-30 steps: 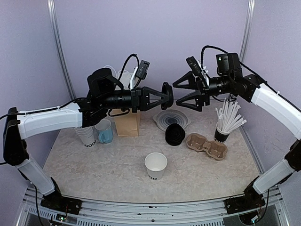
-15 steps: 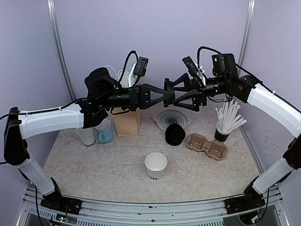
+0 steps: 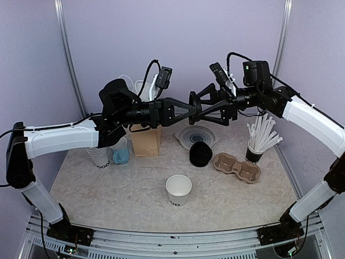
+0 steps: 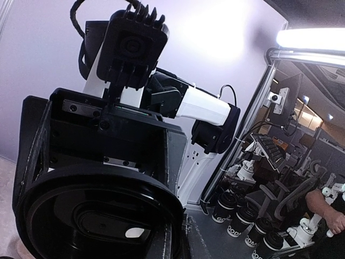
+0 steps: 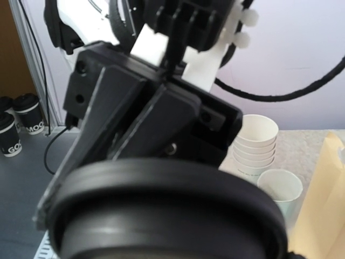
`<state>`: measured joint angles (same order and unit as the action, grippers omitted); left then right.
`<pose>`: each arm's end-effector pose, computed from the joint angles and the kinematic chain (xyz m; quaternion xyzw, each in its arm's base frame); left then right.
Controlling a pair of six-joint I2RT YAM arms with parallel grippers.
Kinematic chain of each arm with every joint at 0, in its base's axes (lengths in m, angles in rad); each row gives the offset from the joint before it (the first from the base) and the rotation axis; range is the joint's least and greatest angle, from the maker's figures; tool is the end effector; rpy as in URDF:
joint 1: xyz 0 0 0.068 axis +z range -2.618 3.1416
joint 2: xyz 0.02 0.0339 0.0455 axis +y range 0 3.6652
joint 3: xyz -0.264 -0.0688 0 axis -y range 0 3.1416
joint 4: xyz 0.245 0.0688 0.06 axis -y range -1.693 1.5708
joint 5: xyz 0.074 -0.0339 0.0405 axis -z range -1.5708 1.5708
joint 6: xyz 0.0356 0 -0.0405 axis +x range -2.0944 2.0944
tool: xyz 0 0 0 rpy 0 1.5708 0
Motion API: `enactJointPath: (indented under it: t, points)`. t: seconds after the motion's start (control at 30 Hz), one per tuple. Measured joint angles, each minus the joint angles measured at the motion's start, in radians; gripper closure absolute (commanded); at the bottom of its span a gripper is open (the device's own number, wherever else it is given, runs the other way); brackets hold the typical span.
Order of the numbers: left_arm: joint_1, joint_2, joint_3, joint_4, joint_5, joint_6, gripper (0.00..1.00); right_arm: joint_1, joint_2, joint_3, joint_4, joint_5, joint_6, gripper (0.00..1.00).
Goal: Pack the takeout coffee
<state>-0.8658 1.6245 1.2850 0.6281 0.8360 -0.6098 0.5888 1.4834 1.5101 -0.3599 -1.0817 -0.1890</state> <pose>0.2255 -0.3058 0.3800 0.3924 0.5006 -0.6723 0.3787 0.2537 0.2072 0.4133 -0.5411 0.5329 0.5098 0.4041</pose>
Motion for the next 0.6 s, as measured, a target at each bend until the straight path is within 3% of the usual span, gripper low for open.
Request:
enactJointPath:
  t: [0.13,0.37,0.6]
  points:
    - [-0.001,0.010,0.000,0.015,0.000,-0.013,1.00,0.000,0.007,-0.002,0.016,-0.001,0.023,0.11]
    - [0.000,0.019,0.000,0.024,-0.005,-0.016,0.98,0.000,0.017,-0.004,0.032,-0.016,0.056,0.21]
    - [-0.002,0.018,0.000,-0.025,-0.026,0.020,0.67,0.000,0.017,-0.025,0.036,-0.005,0.054,0.22]
